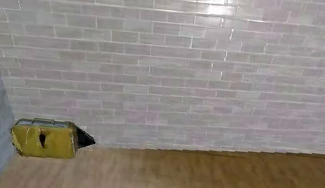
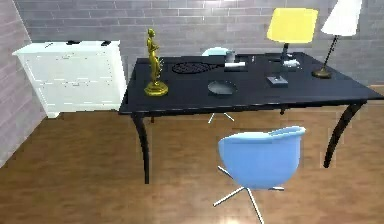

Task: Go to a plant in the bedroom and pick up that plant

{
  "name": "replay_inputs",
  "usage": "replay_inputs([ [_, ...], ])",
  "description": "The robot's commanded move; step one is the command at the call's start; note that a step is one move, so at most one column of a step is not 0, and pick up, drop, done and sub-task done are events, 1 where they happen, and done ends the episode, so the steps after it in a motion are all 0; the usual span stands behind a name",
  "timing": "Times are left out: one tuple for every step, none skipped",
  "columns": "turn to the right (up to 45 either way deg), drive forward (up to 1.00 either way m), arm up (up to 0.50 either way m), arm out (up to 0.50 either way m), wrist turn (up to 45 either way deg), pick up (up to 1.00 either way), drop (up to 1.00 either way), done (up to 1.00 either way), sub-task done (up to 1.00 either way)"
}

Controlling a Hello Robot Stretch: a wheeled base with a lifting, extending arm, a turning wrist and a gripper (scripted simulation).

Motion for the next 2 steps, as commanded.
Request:
replay_inputs([
  [36.0, 0.0, 0.0, 0.0, 0.0, 0.0, 0.0, 0.0, 0.0],
  [0.0, 0.85, 0.0, 0.0, 0.0, 0.0, 0.0, 0.0, 0.0],
])
